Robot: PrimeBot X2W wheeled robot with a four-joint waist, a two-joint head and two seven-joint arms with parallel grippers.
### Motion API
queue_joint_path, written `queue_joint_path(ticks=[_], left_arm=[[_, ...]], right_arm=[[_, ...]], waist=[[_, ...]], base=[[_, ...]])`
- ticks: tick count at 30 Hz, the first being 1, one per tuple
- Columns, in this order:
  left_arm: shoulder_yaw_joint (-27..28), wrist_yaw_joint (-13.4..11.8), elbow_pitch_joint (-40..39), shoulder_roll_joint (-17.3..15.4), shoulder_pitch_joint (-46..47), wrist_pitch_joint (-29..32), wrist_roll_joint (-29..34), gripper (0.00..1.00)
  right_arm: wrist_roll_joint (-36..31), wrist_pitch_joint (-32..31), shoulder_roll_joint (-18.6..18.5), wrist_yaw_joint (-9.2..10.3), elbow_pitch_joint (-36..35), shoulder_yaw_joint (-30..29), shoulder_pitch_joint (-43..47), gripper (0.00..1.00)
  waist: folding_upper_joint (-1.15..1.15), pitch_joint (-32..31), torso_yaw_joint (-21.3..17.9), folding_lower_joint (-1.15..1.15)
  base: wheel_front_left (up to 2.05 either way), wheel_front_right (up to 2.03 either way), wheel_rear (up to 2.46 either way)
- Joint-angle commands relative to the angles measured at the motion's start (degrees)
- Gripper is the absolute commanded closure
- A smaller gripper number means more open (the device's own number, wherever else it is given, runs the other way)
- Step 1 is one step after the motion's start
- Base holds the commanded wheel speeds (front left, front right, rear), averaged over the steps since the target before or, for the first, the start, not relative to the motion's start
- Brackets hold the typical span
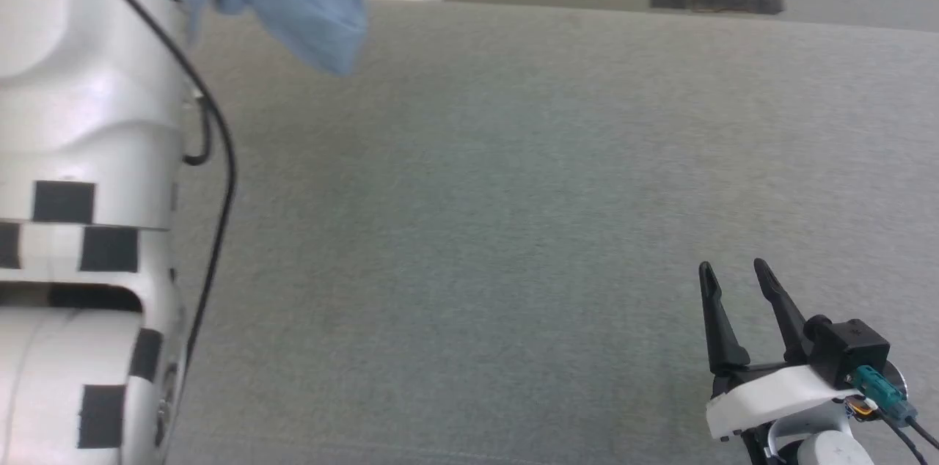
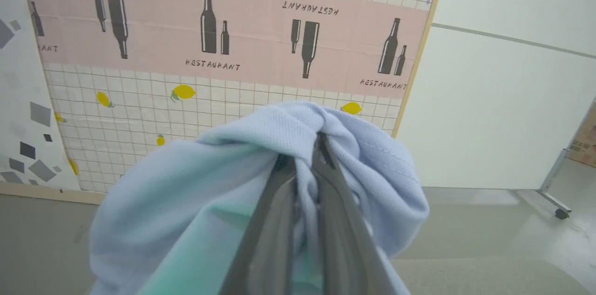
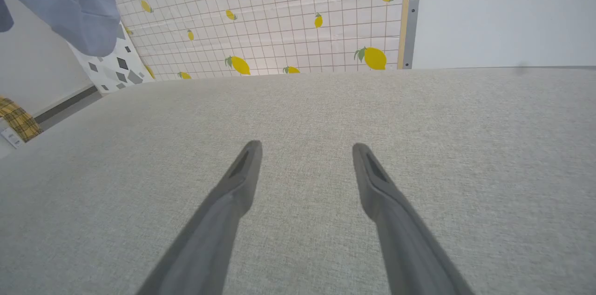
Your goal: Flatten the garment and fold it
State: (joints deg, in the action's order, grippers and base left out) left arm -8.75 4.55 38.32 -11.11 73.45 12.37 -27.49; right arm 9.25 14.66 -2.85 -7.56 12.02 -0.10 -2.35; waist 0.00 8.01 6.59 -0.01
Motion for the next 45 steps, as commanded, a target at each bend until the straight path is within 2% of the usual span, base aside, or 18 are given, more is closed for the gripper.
queue_joint_path(ticks=[1,6,12,20,28,33,36,37,38,39,45], left_arm=[[-0.7,0.4,-0.9,0.9,1.0,0.4,-0.5,1.00],[-2.9,1.0,-3.0,3.8,0.4,2.6,-1.7,1.00],[-6.1,1.4,-4.1,5.9,-2.5,5.3,-2.5,1.00],[-12.7,1.2,-1.3,7.5,-13.4,6.7,-1.8,1.00],[-19.8,0.8,9.0,7.9,-25.1,7.9,0.2,1.00],[-21.6,0.6,14.7,8.2,-29.9,10.1,-2.5,1.00],[-23.0,0.6,14.8,8.2,-31.0,11.6,-5.5,1.00],[-23.5,0.3,14.4,8.2,-31.0,11.7,-6.5,0.88],[-23.7,0.1,13.9,8.2,-30.8,11.9,-7.6,0.33],[-23.7,-0.2,13.4,8.2,-30.6,12.1,-9.1,0.00],[-21.3,-2.0,9.2,8.2,-27.8,9.8,-15.4,0.00]], right_arm=[[0.6,0.3,0.0,0.08,0.1,-0.2,-0.5,0.00],[0.7,0.3,0.0,0.08,0.1,-1.3,0.0,0.00],[0.8,0.3,0.0,0.08,-0.2,-2.7,0.8,0.00],[1.0,0.3,0.0,0.08,-0.7,-3.1,2.0,0.00],[1.0,0.3,0.0,0.08,-1.0,-3.2,1.7,0.00],[1.0,0.3,0.0,0.08,-1.1,-3.1,1.5,0.00],[1.2,0.3,0.0,0.08,-1.1,-3.3,1.5,0.00],[1.2,0.3,0.0,0.08,-1.1,-3.2,1.5,0.00],[1.2,0.3,0.0,0.08,-1.0,-3.2,1.4,0.00],[1.3,0.3,0.0,0.08,-1.0,-3.2,1.5,0.00],[1.6,0.3,0.0,0.08,-0.5,-3.3,2.3,0.00]], waist=[[0.00,-2.5,-4.5,0.01],[0.00,-3.0,-9.1,0.01],[0.00,-2.9,-12.3,0.01],[0.00,-2.1,-13.4,0.01],[0.00,-0.1,-14.3,0.01],[0.00,0.4,-14.6,0.01],[0.00,0.4,-14.3,0.01],[0.00,0.3,-14.1,0.01],[0.00,0.1,-13.9,0.01],[0.00,-0.1,-13.5,0.01],[0.00,-2.3,-10.9,0.01]], base=[[0.00,0.00,0.00],[0.00,0.00,0.00],[0.00,0.00,0.00],[0.00,0.00,0.00],[0.00,0.00,0.00],[0.00,0.00,0.00],[0.00,0.00,0.00],[0.00,0.00,0.00],[0.00,0.00,0.00],[0.00,0.00,0.00],[0.00,0.00,0.00]])
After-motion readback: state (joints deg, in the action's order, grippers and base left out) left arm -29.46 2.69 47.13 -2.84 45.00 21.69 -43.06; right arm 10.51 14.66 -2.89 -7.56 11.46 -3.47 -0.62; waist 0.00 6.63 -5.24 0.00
